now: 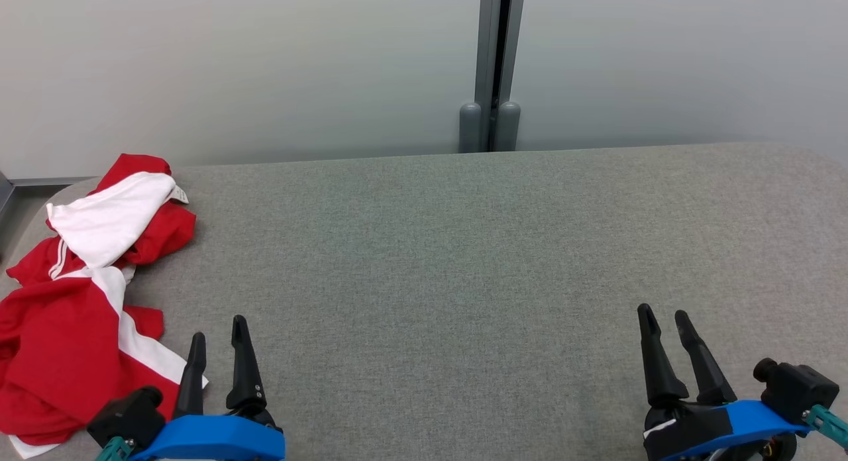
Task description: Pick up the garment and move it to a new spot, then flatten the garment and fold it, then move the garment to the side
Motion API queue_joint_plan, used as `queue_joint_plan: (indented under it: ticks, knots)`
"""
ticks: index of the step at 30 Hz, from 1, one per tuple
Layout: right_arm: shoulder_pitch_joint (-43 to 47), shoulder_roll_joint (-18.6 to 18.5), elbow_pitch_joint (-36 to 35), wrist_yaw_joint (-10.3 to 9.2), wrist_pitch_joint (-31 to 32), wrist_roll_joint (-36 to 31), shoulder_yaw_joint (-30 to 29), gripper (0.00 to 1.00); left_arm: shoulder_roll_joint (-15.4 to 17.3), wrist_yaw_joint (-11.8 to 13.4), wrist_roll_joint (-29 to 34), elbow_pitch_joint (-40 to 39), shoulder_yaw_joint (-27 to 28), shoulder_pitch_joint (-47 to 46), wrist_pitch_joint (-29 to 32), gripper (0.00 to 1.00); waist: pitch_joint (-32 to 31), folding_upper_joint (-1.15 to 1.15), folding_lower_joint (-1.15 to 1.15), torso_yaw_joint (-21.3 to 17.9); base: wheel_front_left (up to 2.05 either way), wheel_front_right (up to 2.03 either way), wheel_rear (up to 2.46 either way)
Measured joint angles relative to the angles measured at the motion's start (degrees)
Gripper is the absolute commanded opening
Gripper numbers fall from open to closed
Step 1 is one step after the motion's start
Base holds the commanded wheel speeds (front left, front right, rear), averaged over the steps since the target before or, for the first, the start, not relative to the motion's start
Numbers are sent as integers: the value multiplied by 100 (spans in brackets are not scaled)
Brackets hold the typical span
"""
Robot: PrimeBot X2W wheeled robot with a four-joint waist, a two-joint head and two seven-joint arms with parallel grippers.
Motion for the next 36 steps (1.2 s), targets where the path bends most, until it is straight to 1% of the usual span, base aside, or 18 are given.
queue_joint_plan:
  ticks: [13, 17, 36]
  knots:
    - [-10, -4, 231, 1, -190, -798, 107, 100, 8, 141, 591, 246, -59, 4, -187, 100, 14, 0, 0, 15, 0, 0, 0]
    - [-20, -7, 265, 1, -230, -1007, 111, 100, 9, 148, 737, 292, -75, 4, -237, 100, 16, 0, 0, 22, 0, 0, 0]
    - [-32, -13, 331, 2, -453, -1824, 138, 100, 20, 241, 1408, 409, -194, 28, -448, 100, 33, 0, 0, 25, 0, 0, 0]
